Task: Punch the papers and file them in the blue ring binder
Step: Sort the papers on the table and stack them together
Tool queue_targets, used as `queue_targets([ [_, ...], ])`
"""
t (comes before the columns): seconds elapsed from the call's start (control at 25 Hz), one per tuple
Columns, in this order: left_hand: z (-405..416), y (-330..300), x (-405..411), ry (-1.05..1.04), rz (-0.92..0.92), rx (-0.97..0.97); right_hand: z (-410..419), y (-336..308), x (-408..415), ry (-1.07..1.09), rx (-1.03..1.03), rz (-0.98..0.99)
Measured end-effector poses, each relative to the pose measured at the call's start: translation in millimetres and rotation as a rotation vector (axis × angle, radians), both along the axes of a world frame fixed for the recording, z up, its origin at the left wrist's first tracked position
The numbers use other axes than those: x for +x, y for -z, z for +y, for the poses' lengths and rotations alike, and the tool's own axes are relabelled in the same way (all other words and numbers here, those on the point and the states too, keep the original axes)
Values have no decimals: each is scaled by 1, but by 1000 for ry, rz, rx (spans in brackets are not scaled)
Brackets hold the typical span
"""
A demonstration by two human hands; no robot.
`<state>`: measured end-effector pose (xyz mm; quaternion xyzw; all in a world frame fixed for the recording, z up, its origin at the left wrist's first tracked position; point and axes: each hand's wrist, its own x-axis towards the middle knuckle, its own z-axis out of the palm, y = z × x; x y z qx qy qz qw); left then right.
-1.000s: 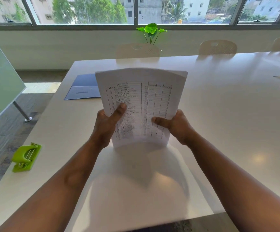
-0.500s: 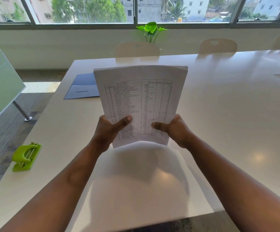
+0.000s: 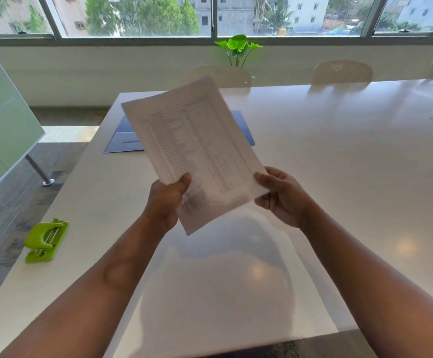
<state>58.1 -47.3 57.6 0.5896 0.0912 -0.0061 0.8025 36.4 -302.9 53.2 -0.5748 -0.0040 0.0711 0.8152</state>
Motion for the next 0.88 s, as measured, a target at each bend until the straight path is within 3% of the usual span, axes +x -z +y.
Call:
queue_targets([
  [0.08, -5, 2, 0, -58, 54, -141, 13, 8, -9, -58, 207, 109],
  [0.2, -22, 7, -6, -112, 49, -199, 49, 19, -15, -43, 183, 110],
  [0.4, -45, 16, -14, -191, 74, -272, 78, 18, -3, 215, 263, 144],
  [0.56, -40, 20, -18, -116, 22, -324, 72, 20, -1, 227, 203, 146],
  [0.68, -11, 14, -9, -134, -36, -367, 40, 20, 4, 259, 36, 57],
  [0.76, 20, 8, 3, -166, -62, -321, 10, 19, 10, 249, -123, -42],
  [0.88, 66, 0, 16, -75, -70, -20, -25, 9, 12, 162, -195, -115],
])
